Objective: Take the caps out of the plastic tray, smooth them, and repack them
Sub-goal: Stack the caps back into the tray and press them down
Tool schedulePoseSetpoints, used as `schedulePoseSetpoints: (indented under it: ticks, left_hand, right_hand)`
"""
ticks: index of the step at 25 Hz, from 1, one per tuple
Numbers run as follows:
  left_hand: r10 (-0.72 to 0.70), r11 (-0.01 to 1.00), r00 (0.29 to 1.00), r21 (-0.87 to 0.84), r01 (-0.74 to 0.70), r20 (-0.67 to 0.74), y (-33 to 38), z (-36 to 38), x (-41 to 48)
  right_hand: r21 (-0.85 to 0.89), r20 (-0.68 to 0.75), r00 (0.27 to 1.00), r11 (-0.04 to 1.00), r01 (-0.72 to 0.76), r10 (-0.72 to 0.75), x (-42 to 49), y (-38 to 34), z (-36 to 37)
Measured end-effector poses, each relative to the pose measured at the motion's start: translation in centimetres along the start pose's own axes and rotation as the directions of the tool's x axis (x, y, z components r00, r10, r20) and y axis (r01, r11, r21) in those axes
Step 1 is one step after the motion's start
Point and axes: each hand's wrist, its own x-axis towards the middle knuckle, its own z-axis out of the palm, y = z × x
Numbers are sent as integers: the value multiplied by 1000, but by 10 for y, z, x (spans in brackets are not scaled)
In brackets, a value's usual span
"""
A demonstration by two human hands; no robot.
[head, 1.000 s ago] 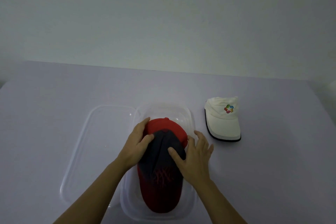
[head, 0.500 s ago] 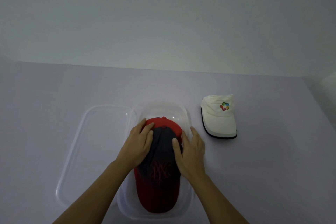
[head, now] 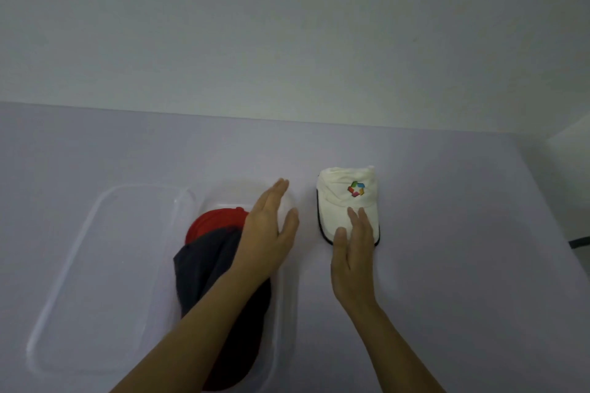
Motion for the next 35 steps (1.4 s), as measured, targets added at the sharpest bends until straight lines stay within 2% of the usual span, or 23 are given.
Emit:
schedulePoseSetpoints:
  ticks: [3,4,8,11,14,18,23,26,29,33,35]
  left_hand:
    - [-252,941,954,-188,281,165,21,46,27]
    - [-275,927,941,-206,314,195,25,59,38]
    - [-226,967,956,-74,243,190,18,96,80]
    - [-199,978,933,7,207,300,7,106,106]
    - [-162,983,922,-23,182,353,6,112,120]
    - [-161,966,902,-121,226,400,7,113,128]
    - [-247,943,759,-32,332,602,13,98,133]
    - [-257,938,727,-17,346,637,18,83,130]
    - [-224,947,733,-36,321,642,33,53,124]
    - [-128,979,793,-54,198,596,53,-15,120]
    - [-78,985,829,-85,150,554,58,-56,119]
  right_hand:
    - [-61,13,996,994,-91,92,29,29,-34]
    - [-65,42,990,989,-133,136,38,40,-44]
    - [-26,204,939,960,-278,277,60,75,-69]
    - [107,355,869,909,-404,345,66,87,-76]
    - [104,389,882,938,-329,266,65,100,-72]
    - [94,402,871,933,-347,283,61,105,-70]
    - [115,399,881,939,-324,255,53,100,-74]
    - [121,379,895,947,-299,234,44,89,-77]
    - [158,339,922,955,-251,187,34,64,-79]
    - [285,281,947,929,-236,155,16,22,-67]
    - [272,302,940,931,-243,157,2,3,-48]
